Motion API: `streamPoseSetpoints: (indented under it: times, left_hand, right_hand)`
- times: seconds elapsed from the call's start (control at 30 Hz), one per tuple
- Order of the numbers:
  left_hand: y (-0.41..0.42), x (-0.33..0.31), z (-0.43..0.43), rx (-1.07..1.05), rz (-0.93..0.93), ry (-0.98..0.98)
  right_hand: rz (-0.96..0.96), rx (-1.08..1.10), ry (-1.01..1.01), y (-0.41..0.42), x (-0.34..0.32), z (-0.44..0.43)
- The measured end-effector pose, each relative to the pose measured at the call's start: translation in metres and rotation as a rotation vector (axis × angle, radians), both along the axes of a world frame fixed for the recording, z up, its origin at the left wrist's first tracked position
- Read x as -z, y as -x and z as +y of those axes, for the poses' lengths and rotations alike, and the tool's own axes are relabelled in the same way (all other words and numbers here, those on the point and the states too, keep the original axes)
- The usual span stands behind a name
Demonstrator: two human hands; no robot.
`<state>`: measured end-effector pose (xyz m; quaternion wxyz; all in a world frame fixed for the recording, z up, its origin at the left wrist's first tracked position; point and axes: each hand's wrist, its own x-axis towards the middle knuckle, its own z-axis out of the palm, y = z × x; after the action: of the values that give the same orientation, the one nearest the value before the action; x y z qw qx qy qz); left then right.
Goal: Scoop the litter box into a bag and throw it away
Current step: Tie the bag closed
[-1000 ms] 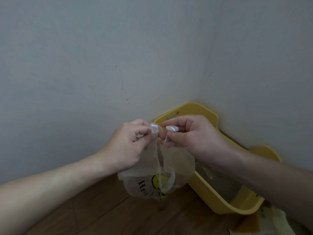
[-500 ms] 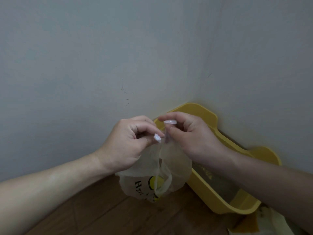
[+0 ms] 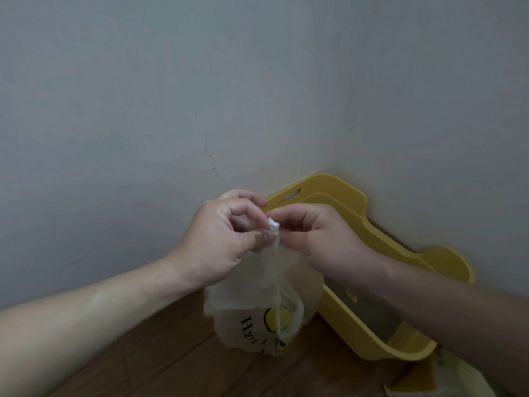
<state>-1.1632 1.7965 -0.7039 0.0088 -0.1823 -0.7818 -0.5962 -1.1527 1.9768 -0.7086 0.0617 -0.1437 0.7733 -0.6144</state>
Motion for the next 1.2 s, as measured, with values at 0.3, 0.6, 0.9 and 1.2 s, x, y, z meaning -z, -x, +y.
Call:
streamPoseSetpoints:
  times: [0.3,0.6,0.9,1.2]
  left_hand:
    - [-0.001,0.002,0.005,-0.035,-0.152,-0.066]
    - [0.002,0.003,0.005,0.045,-0.253,-0.108]
    - [-0.001,0.014,0.014,0.058,-0.008,0.269]
    - [-0.004,0.012,0.01,-0.034,0.363,0.327]
  right_hand:
    - [0.004,0.018,0.06,-0.003,0.007,0.005]
    - [-0.012,0.003,-0.051,-0.004,0.005,0.005]
    - [-0.023,0.054,-0.108,-0.004,0.009,0.002]
    - [-0.271,0.174,-0.028,0.001,0.012,-0.002]
